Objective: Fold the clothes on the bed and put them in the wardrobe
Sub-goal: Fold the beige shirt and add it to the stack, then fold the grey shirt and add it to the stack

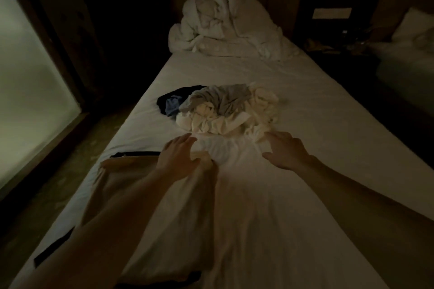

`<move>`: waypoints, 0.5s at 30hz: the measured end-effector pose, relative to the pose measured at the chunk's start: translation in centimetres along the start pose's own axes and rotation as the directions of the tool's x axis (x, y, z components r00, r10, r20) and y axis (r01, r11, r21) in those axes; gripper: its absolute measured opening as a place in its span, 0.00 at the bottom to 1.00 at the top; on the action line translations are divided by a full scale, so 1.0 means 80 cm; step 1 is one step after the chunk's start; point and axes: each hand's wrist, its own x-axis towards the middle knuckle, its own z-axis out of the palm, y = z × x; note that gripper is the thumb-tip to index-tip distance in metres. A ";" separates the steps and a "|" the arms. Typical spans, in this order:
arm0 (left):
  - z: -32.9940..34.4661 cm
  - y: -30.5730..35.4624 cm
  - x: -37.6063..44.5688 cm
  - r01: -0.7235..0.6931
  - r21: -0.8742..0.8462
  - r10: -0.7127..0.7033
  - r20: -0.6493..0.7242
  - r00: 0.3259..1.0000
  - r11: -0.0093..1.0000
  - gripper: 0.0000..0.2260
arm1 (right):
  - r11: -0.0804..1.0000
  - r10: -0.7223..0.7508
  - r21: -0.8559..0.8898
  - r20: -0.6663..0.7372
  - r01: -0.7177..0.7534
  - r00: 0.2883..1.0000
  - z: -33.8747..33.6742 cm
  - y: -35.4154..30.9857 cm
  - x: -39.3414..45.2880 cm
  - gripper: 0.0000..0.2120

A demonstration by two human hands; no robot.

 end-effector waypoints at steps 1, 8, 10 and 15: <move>0.007 0.013 0.010 -0.003 0.023 0.004 -0.006 1.000 1.000 0.29 | 1.000 0.001 -0.020 -0.005 -0.001 1.000 0.001 0.008 0.007 0.31; 0.061 0.051 0.092 0.093 -0.030 -0.094 -0.036 0.995 0.995 0.31 | 0.999 -0.028 -0.028 -0.033 0.027 0.999 0.014 0.030 0.098 0.34; 0.077 0.051 0.121 0.129 -0.088 -0.132 -0.035 0.991 0.988 0.31 | 0.998 -0.062 -0.014 -0.069 0.061 0.996 0.018 0.025 0.136 0.32; 0.117 0.030 0.192 0.178 -0.258 -0.195 -0.042 0.980 0.950 0.30 | 0.990 -0.129 0.035 -0.148 0.135 0.981 0.036 0.001 0.232 0.29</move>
